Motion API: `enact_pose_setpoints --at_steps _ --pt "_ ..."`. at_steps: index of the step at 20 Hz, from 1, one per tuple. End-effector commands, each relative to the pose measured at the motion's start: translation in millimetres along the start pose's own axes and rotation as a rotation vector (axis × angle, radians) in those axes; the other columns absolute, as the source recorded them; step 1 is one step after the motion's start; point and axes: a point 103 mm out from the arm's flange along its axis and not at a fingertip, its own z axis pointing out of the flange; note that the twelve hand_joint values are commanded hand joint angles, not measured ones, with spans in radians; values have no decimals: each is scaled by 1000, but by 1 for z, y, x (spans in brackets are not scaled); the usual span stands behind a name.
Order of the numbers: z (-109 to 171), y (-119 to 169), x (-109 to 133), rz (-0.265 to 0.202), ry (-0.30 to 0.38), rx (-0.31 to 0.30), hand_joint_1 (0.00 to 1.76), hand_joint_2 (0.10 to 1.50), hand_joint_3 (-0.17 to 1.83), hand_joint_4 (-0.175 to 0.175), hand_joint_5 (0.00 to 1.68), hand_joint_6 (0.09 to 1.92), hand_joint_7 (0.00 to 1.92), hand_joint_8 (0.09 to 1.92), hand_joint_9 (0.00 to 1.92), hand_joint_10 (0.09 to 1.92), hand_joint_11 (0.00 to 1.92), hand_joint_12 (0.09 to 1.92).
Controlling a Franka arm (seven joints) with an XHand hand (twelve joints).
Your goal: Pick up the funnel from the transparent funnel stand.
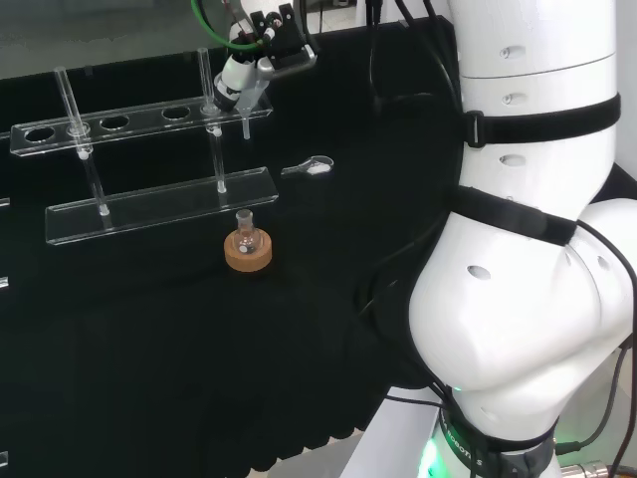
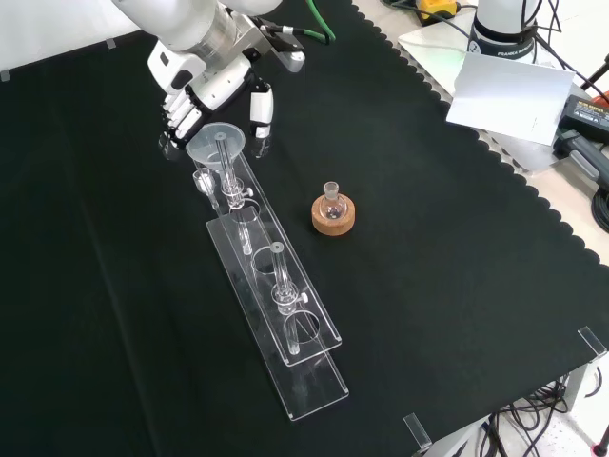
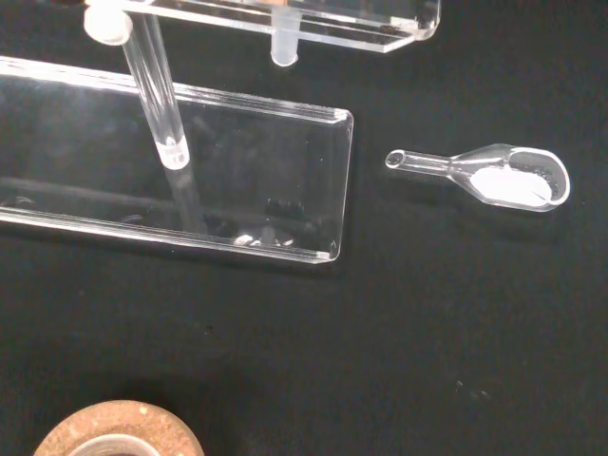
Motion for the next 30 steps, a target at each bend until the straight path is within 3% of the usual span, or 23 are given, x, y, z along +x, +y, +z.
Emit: enact_pose_setpoints --at_steps 1,19,23,27,30 --pt "1 2 -1 -2 -3 0 630 859 -24 -8 102 87 0 361 203 763 152 1444" --pt "4 8 -4 12 -24 -3 664 885 -25 -26 226 87 128 620 445 685 197 1409" --pt "9 8 -10 4 -7 -103 696 915 -21 -29 485 90 395 680 635 611 239 1374" --pt "8 2 -22 12 -6 -215 788 957 -12 11 769 533 563 675 785 534 324 1327" --pt "-8 -9 -33 11 5 -242 830 977 -6 26 828 656 604 684 828 528 365 1315"
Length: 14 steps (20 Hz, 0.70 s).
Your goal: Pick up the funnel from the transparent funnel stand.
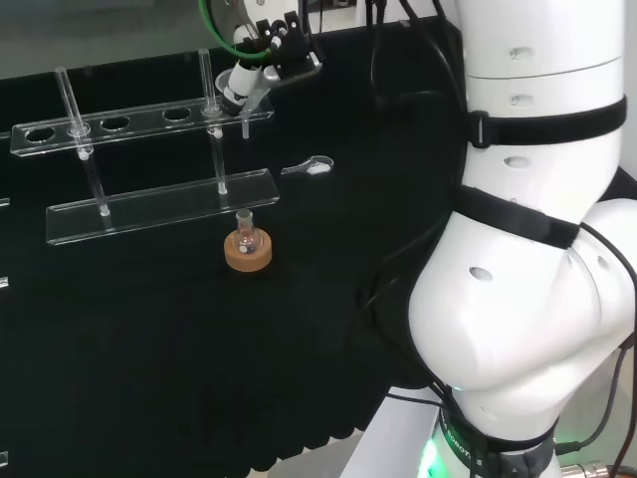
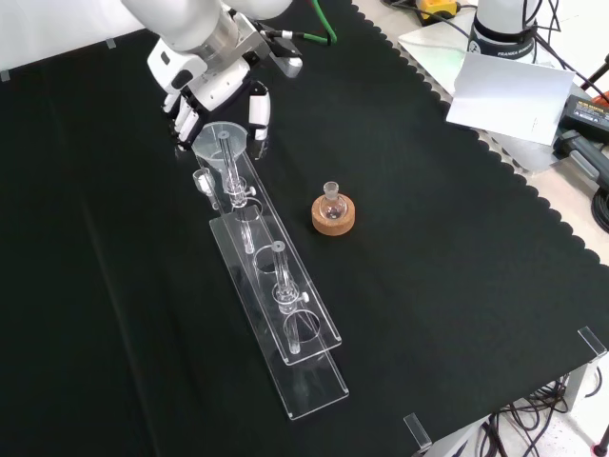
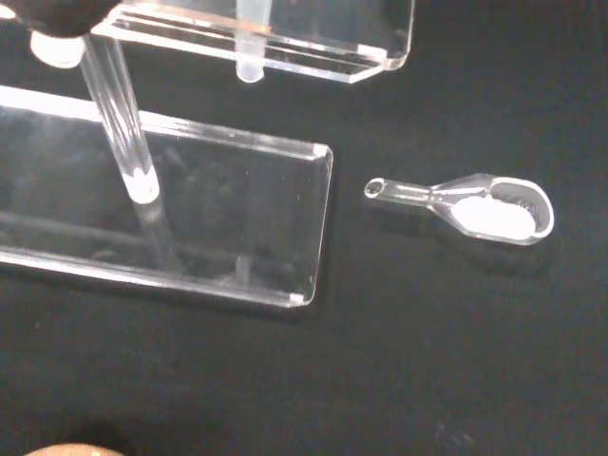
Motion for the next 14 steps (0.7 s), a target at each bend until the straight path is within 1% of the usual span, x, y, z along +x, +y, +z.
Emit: enact_pose_setpoints --at_steps 1,3,7,14 --pt "-25 -19 -27 1 19 -163 836 980 -4 28 835 668 610 686 834 528 373 1314" --pt "-39 -27 -31 -8 28 -161 842 984 -3 30 841 680 615 688 841 528 385 1310" --pt "-61 -49 -34 -1 27 -158 844 988 -1 31 842 692 618 690 848 527 398 1304" --pt "-81 -95 -30 23 22 -187 841 997 3 31 841 705 619 694 851 524 408 1297"
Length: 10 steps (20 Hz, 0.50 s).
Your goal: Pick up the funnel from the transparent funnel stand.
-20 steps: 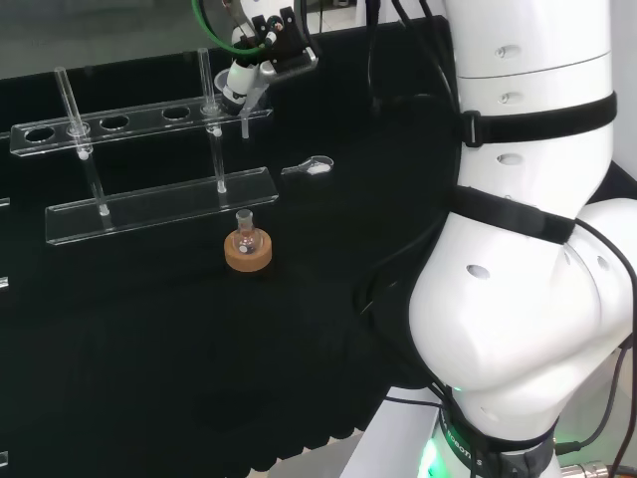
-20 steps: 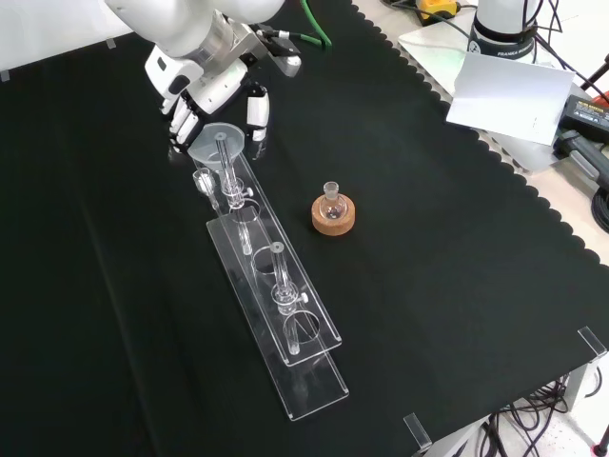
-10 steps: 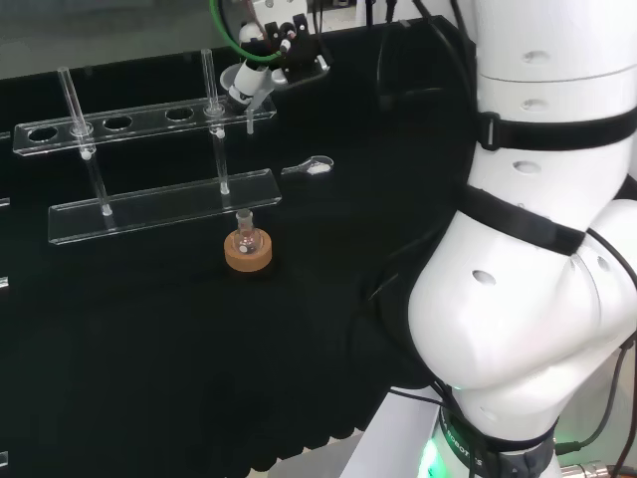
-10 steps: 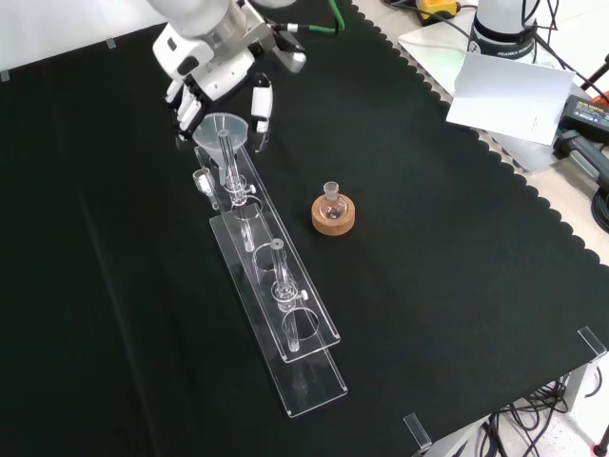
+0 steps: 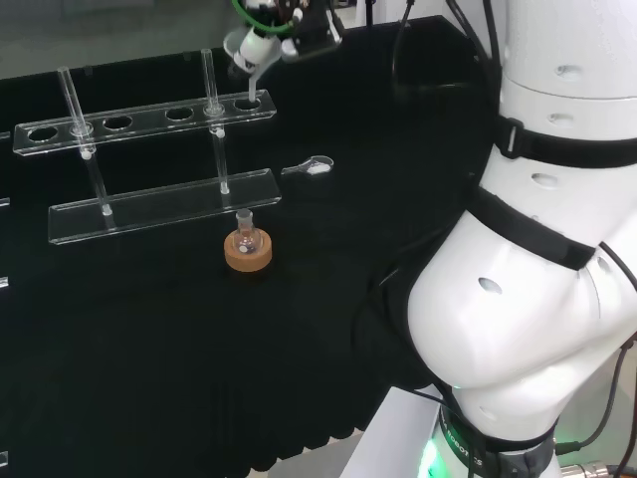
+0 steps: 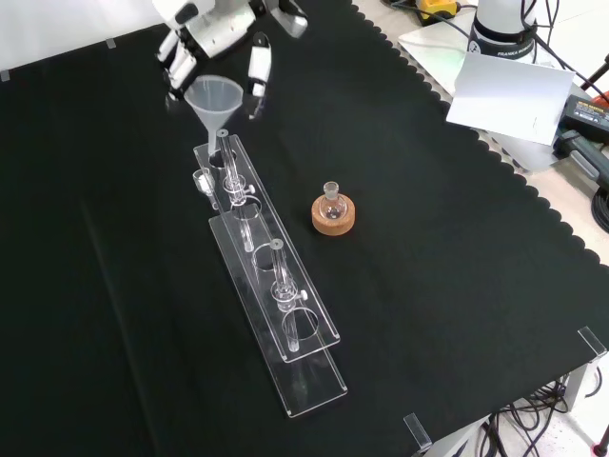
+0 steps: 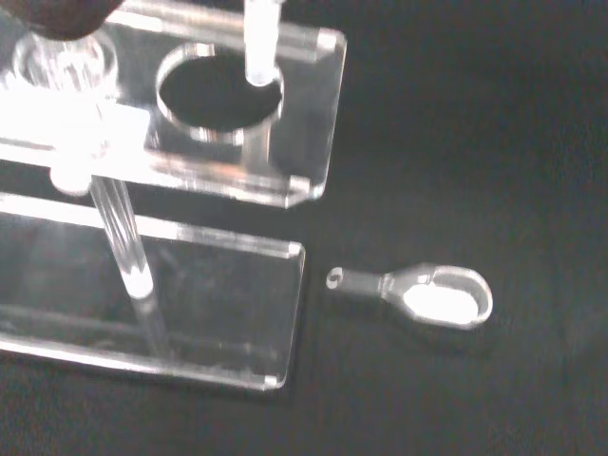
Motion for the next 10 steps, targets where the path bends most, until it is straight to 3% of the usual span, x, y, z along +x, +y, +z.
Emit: enact_pose_setpoints --at_steps 1,5,7,10 --pt "-42 -56 -3 21 -7 -41 840 998 4 31 840 707 619 694 851 524 409 1296" --pt "-47 -78 6 7 -22 -47 838 1002 6 30 840 712 620 696 852 523 415 1295" --pt "-45 -87 15 38 -40 -33 836 1003 7 30 839 715 621 697 854 523 417 1294" --pt "-41 -104 16 42 -54 -29 833 1004 8 29 838 718 622 698 855 522 419 1292"
